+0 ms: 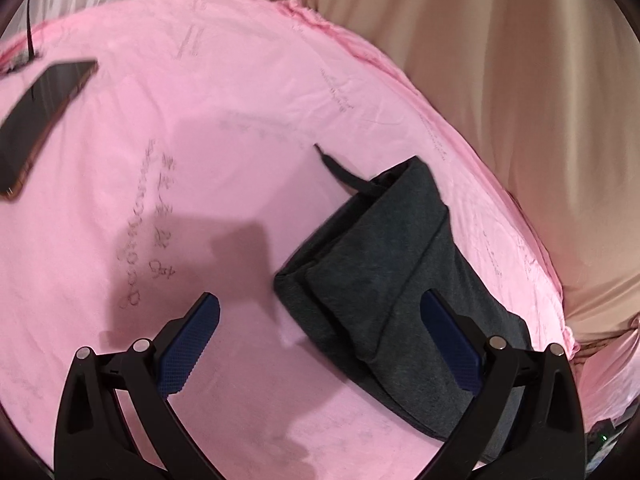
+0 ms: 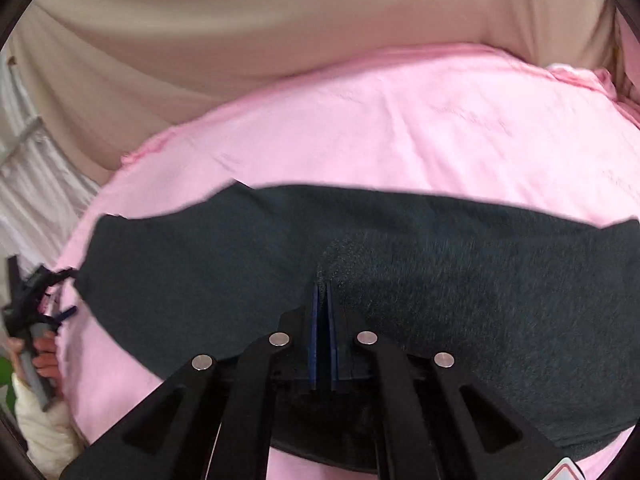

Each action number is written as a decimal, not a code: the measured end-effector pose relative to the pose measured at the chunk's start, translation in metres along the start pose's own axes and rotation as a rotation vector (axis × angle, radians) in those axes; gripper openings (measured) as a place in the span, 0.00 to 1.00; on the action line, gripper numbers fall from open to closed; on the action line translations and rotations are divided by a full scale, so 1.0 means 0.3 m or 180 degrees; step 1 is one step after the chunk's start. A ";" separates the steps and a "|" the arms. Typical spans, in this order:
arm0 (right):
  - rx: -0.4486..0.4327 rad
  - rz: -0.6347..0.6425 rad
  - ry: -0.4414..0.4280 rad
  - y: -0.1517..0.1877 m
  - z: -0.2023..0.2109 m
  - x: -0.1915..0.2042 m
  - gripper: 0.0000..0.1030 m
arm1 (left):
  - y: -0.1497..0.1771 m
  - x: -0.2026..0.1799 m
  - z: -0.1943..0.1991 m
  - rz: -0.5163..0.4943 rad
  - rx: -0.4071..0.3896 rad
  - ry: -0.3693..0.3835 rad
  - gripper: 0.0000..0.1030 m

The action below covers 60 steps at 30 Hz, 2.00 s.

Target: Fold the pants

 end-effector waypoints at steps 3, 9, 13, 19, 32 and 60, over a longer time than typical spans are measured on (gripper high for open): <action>0.0345 0.0209 0.0043 0.033 -0.122 0.029 0.05 | -0.001 -0.014 -0.017 -0.0034 -0.0062 -0.0019 0.95; 0.0104 -0.0185 -0.0152 0.021 -0.034 -0.043 0.42 | -0.019 -0.047 -0.073 -0.0219 -0.0044 -0.0070 0.89; -0.0120 -0.0328 0.0070 0.031 0.046 -0.164 0.59 | -0.022 -0.071 -0.107 -0.0409 -0.0009 -0.0278 0.34; -0.0176 -0.0698 0.0241 0.065 0.154 -0.353 0.61 | 0.025 -0.456 0.022 -0.1194 -0.0232 -0.0039 0.24; -0.0143 -0.0990 0.0019 0.135 0.228 -0.500 0.66 | 0.785 -1.012 -0.174 -0.2389 0.1031 0.0761 0.75; -0.0376 -0.0169 -0.0564 -0.283 0.317 -0.187 0.15 | 0.312 -0.507 0.092 -0.1400 0.0092 0.0271 0.94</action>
Point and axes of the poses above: each gripper's, at about its wrist camera, not at the fingertips, and z roughly against the way its jaws point, x to its left, y to its underside, the point moved 8 cm from there along -z, roughly the way its jaws point, and after that the axes turned 14 degrees about y, right-handed, at the moved point
